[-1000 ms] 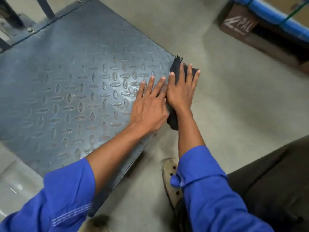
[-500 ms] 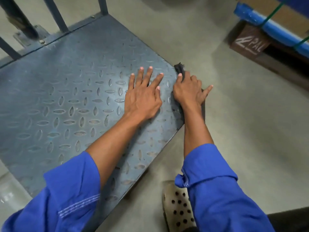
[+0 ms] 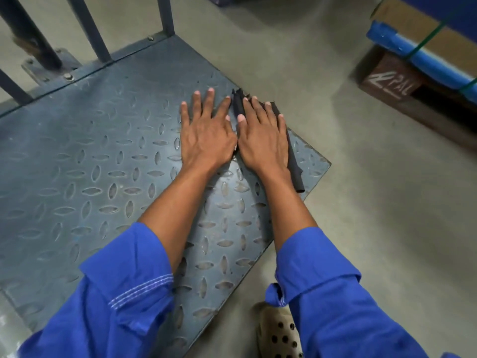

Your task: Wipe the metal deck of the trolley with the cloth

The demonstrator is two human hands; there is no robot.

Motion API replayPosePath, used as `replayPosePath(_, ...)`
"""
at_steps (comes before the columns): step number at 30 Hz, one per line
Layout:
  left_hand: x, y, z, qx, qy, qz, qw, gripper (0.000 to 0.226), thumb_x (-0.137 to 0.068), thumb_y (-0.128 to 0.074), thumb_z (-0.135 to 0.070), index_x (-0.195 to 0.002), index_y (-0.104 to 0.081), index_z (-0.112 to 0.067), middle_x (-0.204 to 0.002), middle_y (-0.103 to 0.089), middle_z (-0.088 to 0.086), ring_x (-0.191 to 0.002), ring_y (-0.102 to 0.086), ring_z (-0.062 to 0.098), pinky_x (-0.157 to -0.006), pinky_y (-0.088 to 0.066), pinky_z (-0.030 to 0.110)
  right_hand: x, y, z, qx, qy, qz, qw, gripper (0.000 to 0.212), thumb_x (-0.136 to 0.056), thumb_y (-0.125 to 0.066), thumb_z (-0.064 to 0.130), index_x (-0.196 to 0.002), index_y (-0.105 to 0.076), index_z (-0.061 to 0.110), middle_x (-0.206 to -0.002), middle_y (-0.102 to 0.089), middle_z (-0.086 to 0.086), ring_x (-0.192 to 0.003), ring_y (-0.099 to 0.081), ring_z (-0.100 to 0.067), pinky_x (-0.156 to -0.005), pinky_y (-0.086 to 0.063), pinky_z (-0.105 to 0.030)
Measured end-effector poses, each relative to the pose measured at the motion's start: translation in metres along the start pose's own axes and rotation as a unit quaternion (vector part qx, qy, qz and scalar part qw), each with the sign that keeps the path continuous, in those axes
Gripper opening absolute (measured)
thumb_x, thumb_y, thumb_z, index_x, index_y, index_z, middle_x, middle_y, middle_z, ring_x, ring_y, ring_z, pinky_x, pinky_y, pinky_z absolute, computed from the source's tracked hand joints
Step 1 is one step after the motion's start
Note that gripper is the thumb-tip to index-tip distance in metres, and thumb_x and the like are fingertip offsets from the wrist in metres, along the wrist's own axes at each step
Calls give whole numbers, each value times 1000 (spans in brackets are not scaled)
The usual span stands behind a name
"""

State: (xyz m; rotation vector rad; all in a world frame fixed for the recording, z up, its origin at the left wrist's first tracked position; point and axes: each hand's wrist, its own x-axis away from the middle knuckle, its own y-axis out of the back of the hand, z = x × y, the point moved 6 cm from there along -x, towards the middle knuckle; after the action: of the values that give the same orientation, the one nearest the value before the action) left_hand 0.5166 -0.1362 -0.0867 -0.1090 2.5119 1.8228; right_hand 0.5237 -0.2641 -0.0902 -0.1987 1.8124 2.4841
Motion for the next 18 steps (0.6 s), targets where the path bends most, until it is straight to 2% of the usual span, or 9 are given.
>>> replayPosePath(2,-2,0,5,-7,-19,20,1000,58,-114,-16,-44,-171,-14,-35,-180,-1,1,-167,6,25,-134,7,51,-4,-4,-2,0,-5,31,1000,58,-112,-16,49,-167,-18,32,-175,-13,8,-163,-5,-20,-131,-1,-51)
replayPosePath(4,-5,2,15,-21,-41,32,998,58,-114,-14,-47,-171,-12,-38,-180,0,-1,-167,7,23,-133,8,51,-16,-6,-2,1,-14,51,999,60,-110,-14,55,-167,-14,37,-176,-8,10,-163,-3,-20,-131,0,-53)
replayPosePath(10,-17,12,50,-44,-4,31,999,60,-112,-10,-54,-170,-7,-41,-180,4,-2,-166,10,24,-132,10,54,-43,0,6,-14,0,109,994,64,-107,-13,64,-166,-11,42,-175,-10,11,-161,-16,-20,-126,-17,-56)
replayPosePath(14,-18,18,64,-39,4,33,999,61,-112,-10,-57,-170,-5,-42,-180,6,-3,-166,11,24,-132,12,54,-3,11,-14,4,-16,64,998,60,-108,-12,59,-166,-14,41,-174,-12,14,-157,-22,-16,-122,-24,-51)
replayPosePath(18,-20,19,66,-55,11,20,998,61,-111,-9,-56,-171,-4,-40,-180,4,-1,-166,10,25,-132,11,56,-23,4,-2,7,-2,69,998,58,-109,-15,55,-166,-13,42,-175,-13,13,-157,-24,-17,-120,-24,-53)
